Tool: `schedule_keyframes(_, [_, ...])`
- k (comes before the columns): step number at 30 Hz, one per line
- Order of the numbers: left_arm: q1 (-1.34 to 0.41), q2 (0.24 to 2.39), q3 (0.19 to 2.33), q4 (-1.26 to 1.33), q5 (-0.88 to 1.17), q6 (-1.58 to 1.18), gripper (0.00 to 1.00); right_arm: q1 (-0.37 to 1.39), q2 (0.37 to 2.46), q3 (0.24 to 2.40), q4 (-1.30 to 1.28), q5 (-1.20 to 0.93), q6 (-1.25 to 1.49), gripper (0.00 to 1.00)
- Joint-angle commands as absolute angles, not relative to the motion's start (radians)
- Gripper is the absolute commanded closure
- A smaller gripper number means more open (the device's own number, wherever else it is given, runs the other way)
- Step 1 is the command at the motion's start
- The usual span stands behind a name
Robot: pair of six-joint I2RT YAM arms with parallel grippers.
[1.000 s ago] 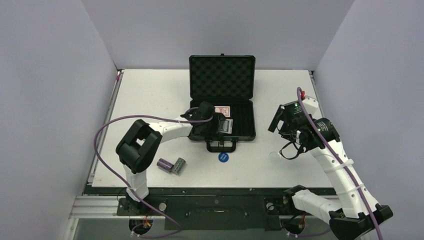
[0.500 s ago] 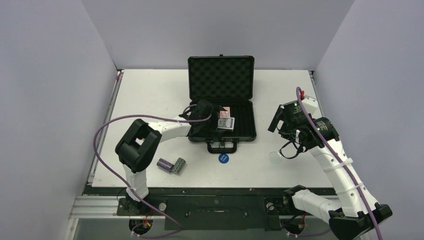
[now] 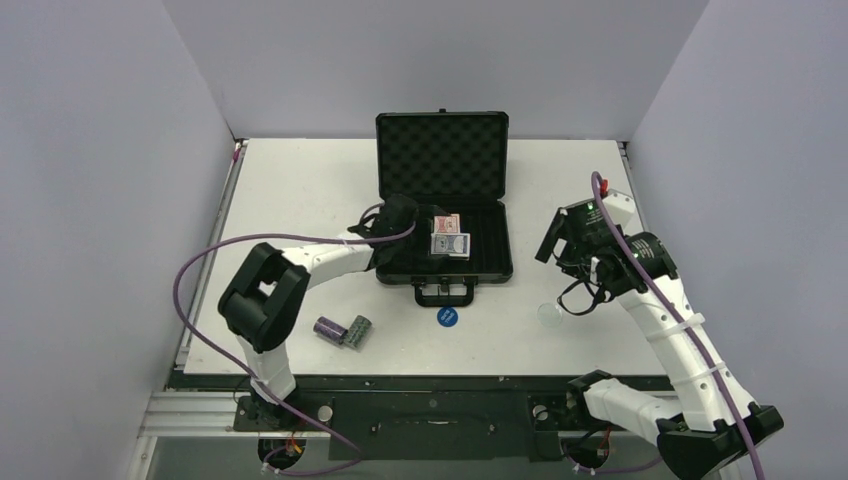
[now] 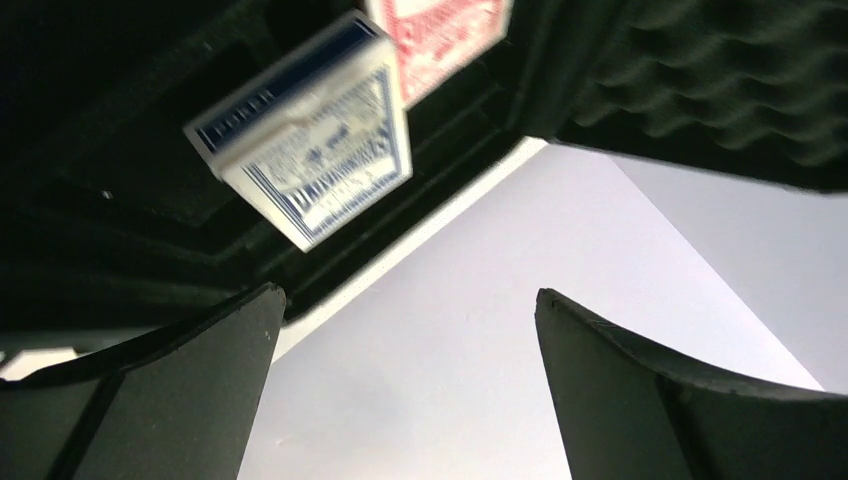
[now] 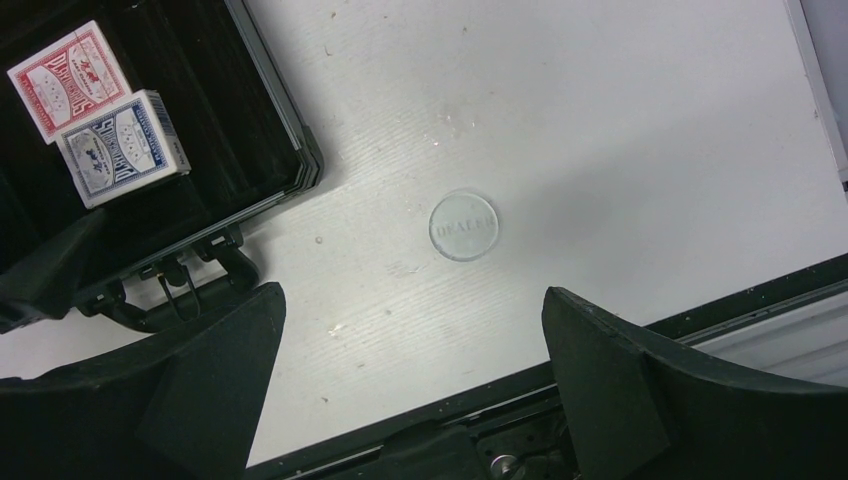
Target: Pack up texas hold em set
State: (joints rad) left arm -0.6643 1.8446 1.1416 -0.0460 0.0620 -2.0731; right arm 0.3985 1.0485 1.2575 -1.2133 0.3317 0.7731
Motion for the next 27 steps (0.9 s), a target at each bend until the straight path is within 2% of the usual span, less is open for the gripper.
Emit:
schedule_keyframes(1, [-0.619, 1.680, 1.153, -0.095, 0.069, -1.956, 0.04, 0.391, 1.068, 1.312, -1.189, 0.325, 0.757, 0.05])
schedule_keyframes(9, [-0.472, 1.453, 1.112, -0.341, 0.111, -1.564, 0.04, 0.406, 1.122, 1.333, -1.094, 0.199, 0.751, 0.04])
schedule_keyframes(14, [-0.383, 1.231, 1.083, -0.612, -0.023, -1.211, 0.04, 0.513, 1.241, 1.419, -1.077, 0.207, 0.732, 0.04])
schedule_keyframes(19, [-0.319, 1.027, 1.053, -0.774, -0.142, -0.905, 0.04, 0.610, 1.422, 1.555, -1.126, 0.239, 0.698, 0.04])
schedule_keyframes(25, [-0.300, 0.790, 1.051, -0.927, -0.247, -0.664, 0.04, 0.625, 1.539, 1.630, -1.086, 0.195, 0.677, 0.04])
schedule_keyframes(27, [-0.299, 0.731, 1.041, -0.960, -0.264, -0.624, 0.04, 0.624, 1.581, 1.649, -1.076, 0.182, 0.672, 0.07])
